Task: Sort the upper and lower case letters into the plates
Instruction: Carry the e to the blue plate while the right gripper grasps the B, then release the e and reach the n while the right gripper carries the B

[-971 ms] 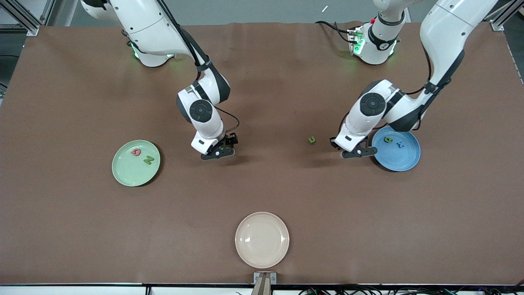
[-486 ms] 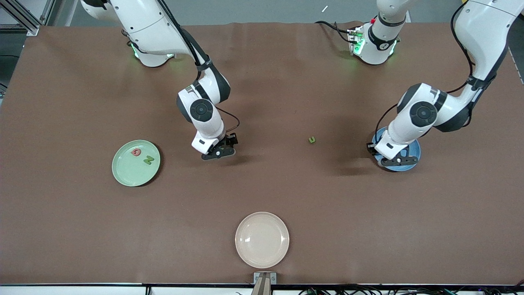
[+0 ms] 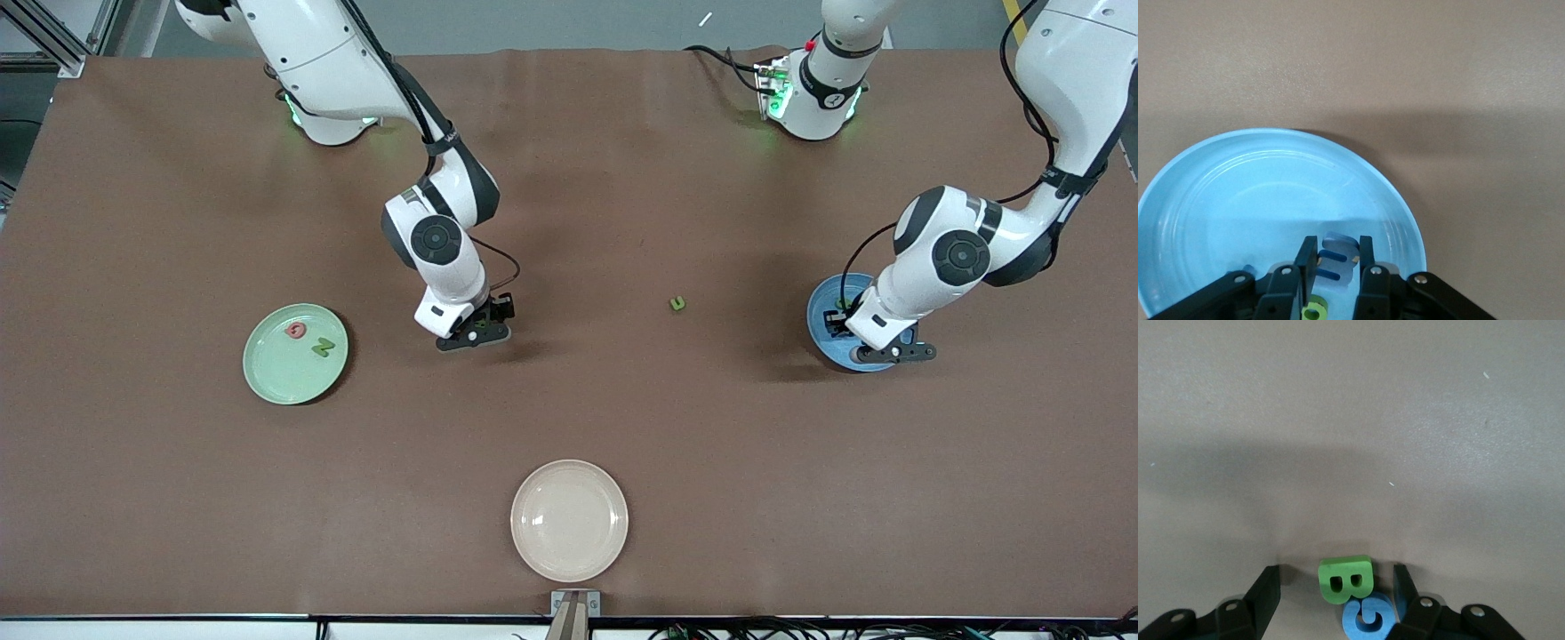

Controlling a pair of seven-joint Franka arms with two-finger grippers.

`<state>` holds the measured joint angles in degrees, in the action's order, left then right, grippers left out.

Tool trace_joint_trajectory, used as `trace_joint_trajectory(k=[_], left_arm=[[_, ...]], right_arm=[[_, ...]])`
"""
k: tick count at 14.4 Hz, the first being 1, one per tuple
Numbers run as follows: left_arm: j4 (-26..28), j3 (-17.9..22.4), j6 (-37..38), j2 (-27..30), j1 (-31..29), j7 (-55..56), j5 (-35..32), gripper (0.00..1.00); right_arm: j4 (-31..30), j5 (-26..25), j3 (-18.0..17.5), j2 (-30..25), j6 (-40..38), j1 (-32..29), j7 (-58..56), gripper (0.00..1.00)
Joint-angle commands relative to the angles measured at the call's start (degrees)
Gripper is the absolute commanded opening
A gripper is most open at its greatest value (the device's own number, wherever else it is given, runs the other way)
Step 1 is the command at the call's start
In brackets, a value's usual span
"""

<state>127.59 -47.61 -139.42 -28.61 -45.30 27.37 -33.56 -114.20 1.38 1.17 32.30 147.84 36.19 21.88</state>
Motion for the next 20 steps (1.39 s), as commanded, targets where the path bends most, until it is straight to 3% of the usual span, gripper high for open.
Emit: trace_joint_trajectory(k=[1, 6, 11, 12, 13, 14, 15, 16, 20], left_arm=[[-1.55, 0.06, 0.2, -1.8, -0.49, -1.53, -0.63, 0.07], [-3.05, 0.94, 0.2, -3.99, -0.49, -2.41, -1.69, 0.07], [-3.49, 1.47, 0.2, -4.52, -0.4, -2.41, -3.53, 0.08], [-3.49, 1.47, 0.2, -4.35, -0.4, -2.32, -3.62, 0.15], [-3.58, 1.47, 0.29, -4.0, -0.4, -2.5, -3.8, 0.37], [-3.58, 1.38, 0.55, -3.39, -0.4, -2.67, -3.8, 0.69], [-3.49, 1.03, 0.73, -2.86, -0.4, -2.68, -3.88, 0.93], [-3.4, 0.6, 0.82, -2.16, -0.49, -2.68, -3.8, 0.98], [-5.32, -6.59, 11.16, 0.83, -1.36, -1.89, -0.04, 0.99]], right_arm=[[0.82, -0.59, 0.5, 0.92, 0.34, 0.55, 0.45, 0.76], [0.65, -1.37, 0.59, 1.01, 0.26, 0.73, 0.45, 0.68], [0.56, -3.04, 0.59, 1.01, -0.01, 0.64, 0.45, 0.53], [0.47, -3.13, 0.76, 1.01, -0.01, 0.55, 0.36, 0.49], [0.47, -3.13, 0.76, 1.01, -0.1, 0.64, 0.45, 0.43], [0.47, -3.13, 0.76, 1.01, -0.18, 0.64, 0.36, 0.36], [0.47, -3.13, 0.76, 1.01, -0.36, 0.55, 0.45, 0.19], [0.47, -3.05, 0.76, 1.01, -0.45, 0.55, 1.4, 0.02], [0.82, -3.05, 0.76, 0.32, -1.67, -0.93, 4.31, 0.0]])
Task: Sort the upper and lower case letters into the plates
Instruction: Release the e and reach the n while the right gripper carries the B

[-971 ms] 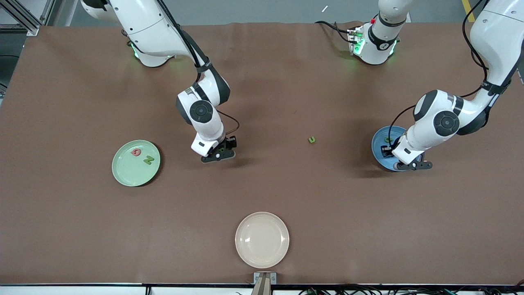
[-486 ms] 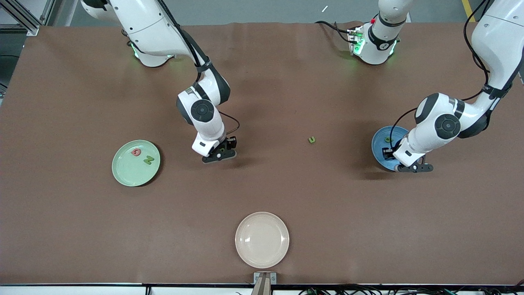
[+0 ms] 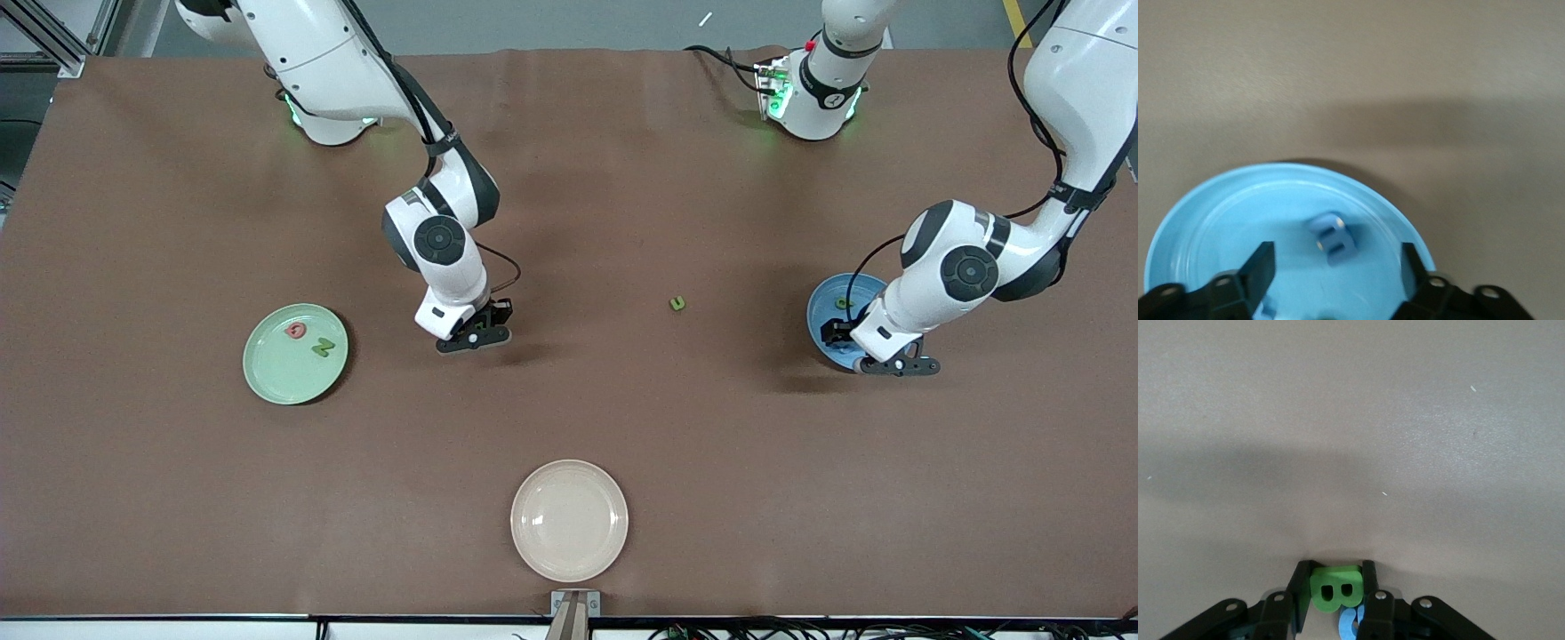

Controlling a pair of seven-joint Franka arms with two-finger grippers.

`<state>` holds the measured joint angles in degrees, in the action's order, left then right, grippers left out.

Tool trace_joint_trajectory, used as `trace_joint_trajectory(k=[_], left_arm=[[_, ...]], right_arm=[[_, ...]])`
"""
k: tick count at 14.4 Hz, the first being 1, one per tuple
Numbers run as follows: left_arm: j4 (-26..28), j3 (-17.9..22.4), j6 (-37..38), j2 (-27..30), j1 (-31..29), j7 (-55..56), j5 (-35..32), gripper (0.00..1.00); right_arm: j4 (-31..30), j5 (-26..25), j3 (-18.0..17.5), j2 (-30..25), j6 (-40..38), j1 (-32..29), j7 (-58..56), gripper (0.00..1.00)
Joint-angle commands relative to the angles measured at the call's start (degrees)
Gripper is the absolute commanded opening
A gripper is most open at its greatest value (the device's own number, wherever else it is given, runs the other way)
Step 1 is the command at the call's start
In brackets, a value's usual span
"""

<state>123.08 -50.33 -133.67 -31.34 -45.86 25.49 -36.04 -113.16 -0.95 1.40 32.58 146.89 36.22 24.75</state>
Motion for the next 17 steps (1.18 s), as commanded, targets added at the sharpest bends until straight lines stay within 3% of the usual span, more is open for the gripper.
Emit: trace_joint_trajectory(k=[1, 6, 8, 13, 15, 17], left_arm=[[-2.21, -5.9, 8.31, 3.56, -0.81, 1.21, 4.03, 0.99], [-4.16, -15.48, 11.59, 2.95, 0.06, 21.56, 8.61, 0.99], [-5.29, -16.64, 11.59, 1.12, 4.0, 32.46, 8.61, 0.99], [-5.3, -15.5, 9.32, -1.09, 12.88, 47.61, 7.65, 0.99], [-5.13, -11.48, 5.9, -1.27, 18.75, 52.79, 6.86, 0.99], [-5.39, -4.64, 2.12, -1.36, 26.83, 57.1, 6.42, 0.99]], right_arm=[[-0.13, -0.72, 0.53, -0.49, -2.56, -2.02, 1.35, 0.0], [-1.0, -0.63, 0.44, -7.78, -11.36, -14.3, -6.62, 0.0], [-2.94, -0.63, 0.44, -9.72, -11.37, -19.58, -11.11, 0.0], [-6.63, -0.72, 0.53, -10.43, -10.93, -31.28, -19.47, 0.0], [-7.95, -0.72, 0.53, -10.43, -10.14, -33.31, -19.66, 0.0], [-8.13, -0.63, 0.44, -10.17, -10.14, -35.42, -19.57, 0.0]])
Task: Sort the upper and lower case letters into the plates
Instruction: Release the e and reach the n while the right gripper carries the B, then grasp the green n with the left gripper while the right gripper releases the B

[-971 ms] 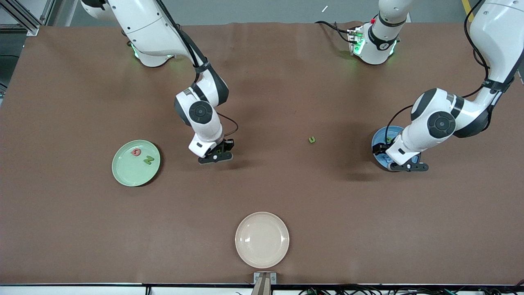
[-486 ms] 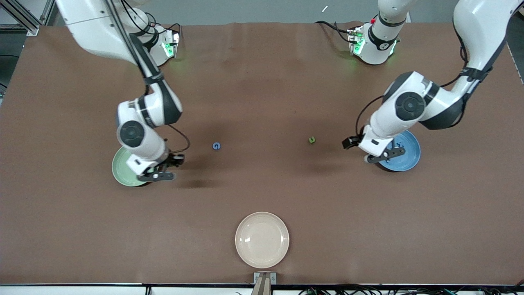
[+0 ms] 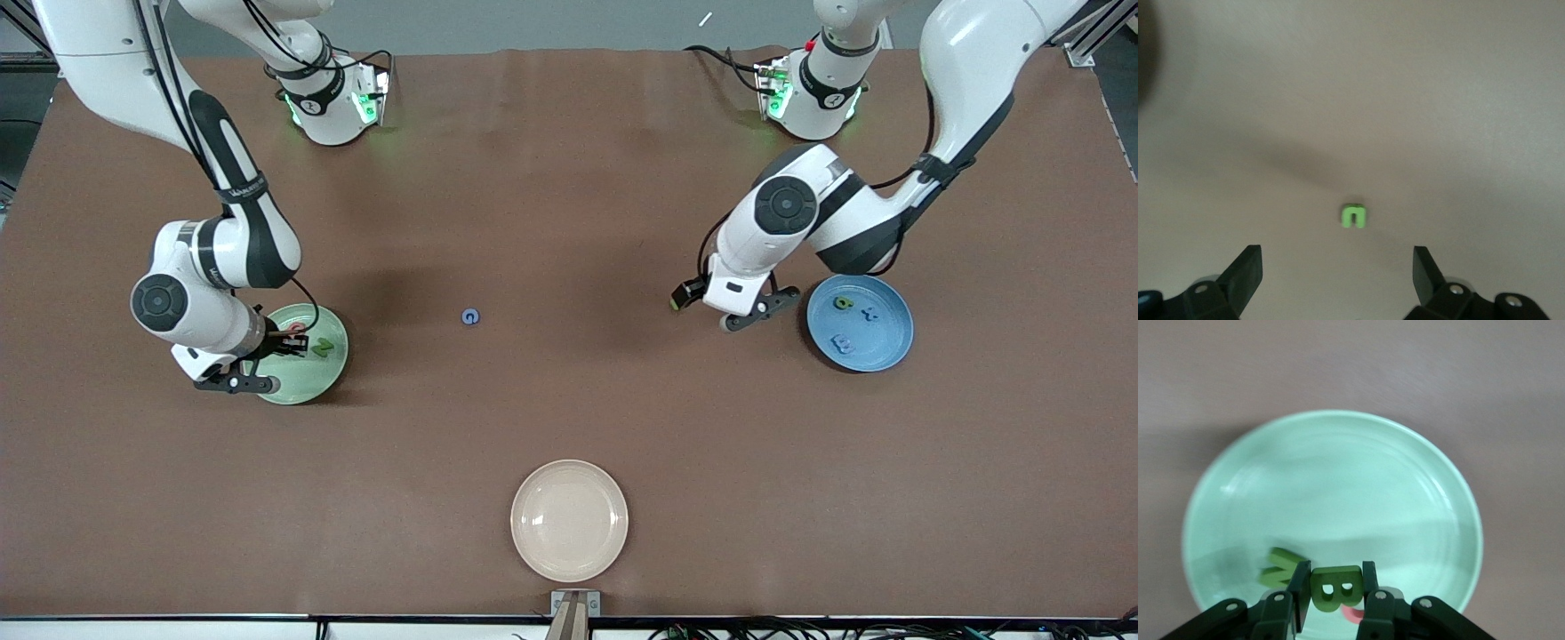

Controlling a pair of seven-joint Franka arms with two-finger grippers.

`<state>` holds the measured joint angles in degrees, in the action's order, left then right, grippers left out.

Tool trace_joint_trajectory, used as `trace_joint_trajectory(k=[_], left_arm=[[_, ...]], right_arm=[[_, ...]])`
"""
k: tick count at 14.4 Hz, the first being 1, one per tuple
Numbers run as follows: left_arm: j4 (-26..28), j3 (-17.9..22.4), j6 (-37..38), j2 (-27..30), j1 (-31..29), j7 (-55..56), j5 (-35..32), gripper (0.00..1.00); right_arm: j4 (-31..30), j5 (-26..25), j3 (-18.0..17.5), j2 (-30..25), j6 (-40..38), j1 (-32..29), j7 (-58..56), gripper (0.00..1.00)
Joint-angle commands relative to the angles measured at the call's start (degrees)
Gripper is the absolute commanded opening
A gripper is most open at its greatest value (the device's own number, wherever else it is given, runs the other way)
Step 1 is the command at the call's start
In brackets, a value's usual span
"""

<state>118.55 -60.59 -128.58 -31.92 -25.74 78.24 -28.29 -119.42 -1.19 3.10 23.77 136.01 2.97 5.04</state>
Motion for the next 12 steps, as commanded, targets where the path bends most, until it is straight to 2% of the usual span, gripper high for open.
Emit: trace_joint_trajectory(k=[1, 2, 4, 7, 9, 12], left_arm=[[-0.95, 9.57, -4.74, -0.87, 11.1, 5.94, -1.42, 0.99], [-0.95, 14.22, -6.84, -0.87, 15.67, 6.65, -1.42, 0.99], [-0.95, 19.7, -8.97, -1.56, 21.5, 6.75, -1.33, 0.99], [-0.6, 20.95, -9.94, -2.97, 22.22, 6.75, -2.9, 0.9], [-0.51, 21.04, -9.94, -3.59, 22.05, 6.75, -3.44, 0.79], [-0.6, 21.38, -10.9, -4.12, 22.14, 6.75, -3.44, 0.72]], right_arm=[[-2.22, -0.39, -1.26, -1.45, 0.58, -2.61, 0.14, 0.0], [-2.83, -0.3, -1.34, -1.71, 0.66, -2.7, 0.32, 0.0], [-3.27, 0.4, -1.43, -1.89, 0.4, -2.53, 1.02, 0.0], [-5.11, 3.46, -1.52, -2.41, 0.57, -2.35, 1.2, 0.0], [-6.52, 5.84, -1.61, -2.76, 0.66, -2.09, 1.2, 0.0], [-8.02, 6.91, -1.7, -3.47, 0.49, -1.83, 1.72, 0.0]])
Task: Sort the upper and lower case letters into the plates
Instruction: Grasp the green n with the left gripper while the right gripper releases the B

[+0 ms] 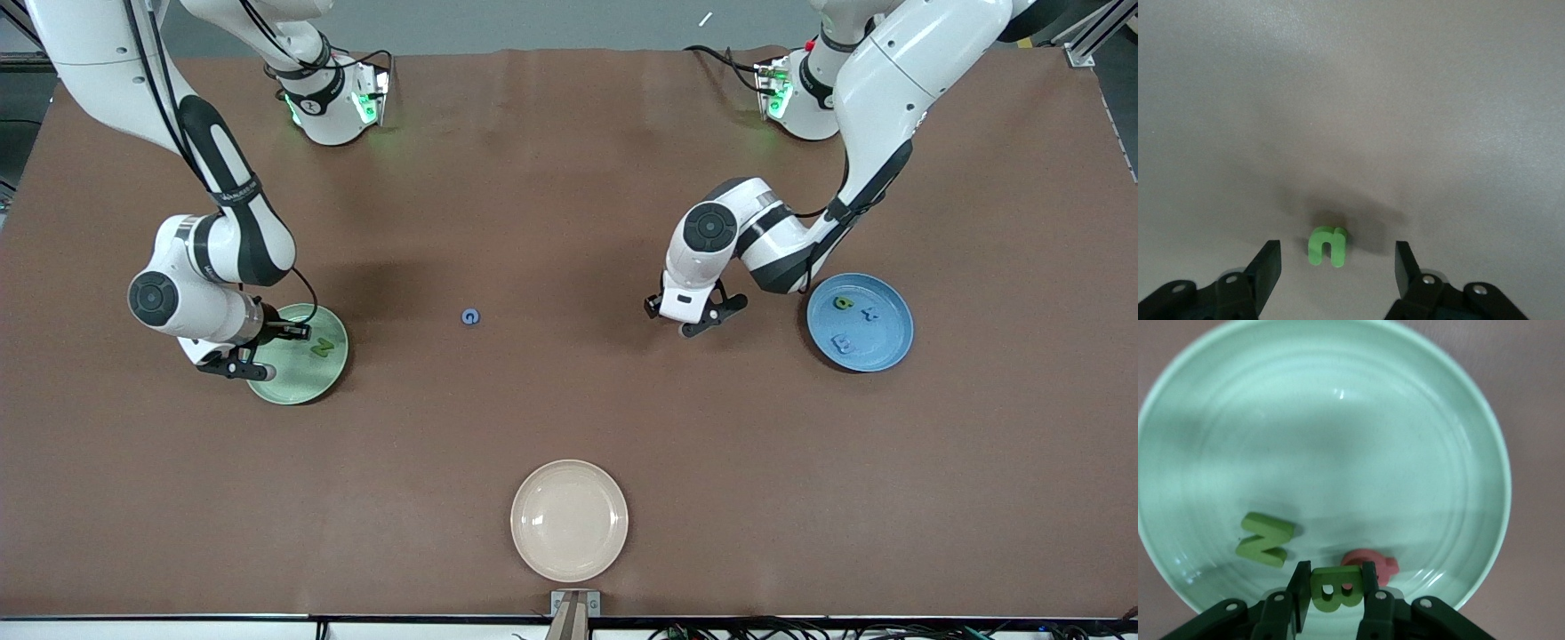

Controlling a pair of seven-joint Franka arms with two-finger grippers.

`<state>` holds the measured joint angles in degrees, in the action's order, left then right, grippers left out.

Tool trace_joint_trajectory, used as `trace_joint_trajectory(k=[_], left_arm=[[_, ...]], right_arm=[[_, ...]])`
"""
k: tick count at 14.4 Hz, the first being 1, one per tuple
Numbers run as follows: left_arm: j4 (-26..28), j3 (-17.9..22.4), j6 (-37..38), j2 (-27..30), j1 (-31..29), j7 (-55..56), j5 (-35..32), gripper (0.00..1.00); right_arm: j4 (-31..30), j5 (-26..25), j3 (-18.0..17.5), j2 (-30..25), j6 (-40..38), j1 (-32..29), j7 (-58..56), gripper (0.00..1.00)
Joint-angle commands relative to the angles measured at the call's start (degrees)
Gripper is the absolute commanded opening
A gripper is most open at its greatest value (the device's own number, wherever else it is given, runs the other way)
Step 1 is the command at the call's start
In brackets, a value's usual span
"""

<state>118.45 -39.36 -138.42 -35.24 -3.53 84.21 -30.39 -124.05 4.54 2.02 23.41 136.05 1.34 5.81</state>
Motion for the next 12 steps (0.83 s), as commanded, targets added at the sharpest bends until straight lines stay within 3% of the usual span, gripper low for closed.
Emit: trace_joint_trajectory(k=[1, 8, 12], left_arm=[[-0.5, 0.25, -1.33, -0.8, -0.08, 0.78, -1.33, 0.7], [-0.59, 0.33, -1.68, -2.03, -0.34, 0.78, -3.36, 0.48], [-0.68, 0.51, -1.68, -2.03, -0.25, 0.87, -3.36, 0.27]], right_arm=[[-3.39, 1.26, -0.62, -3.02, 0.36, 0.15, 1.57, 0.0], [-3.22, 1.17, -0.53, -3.02, -0.52, 3.75, 7.72, 0.0], [-3.13, 1.09, -0.44, -3.02, -0.61, 2.09, 7.02, 0.0]])
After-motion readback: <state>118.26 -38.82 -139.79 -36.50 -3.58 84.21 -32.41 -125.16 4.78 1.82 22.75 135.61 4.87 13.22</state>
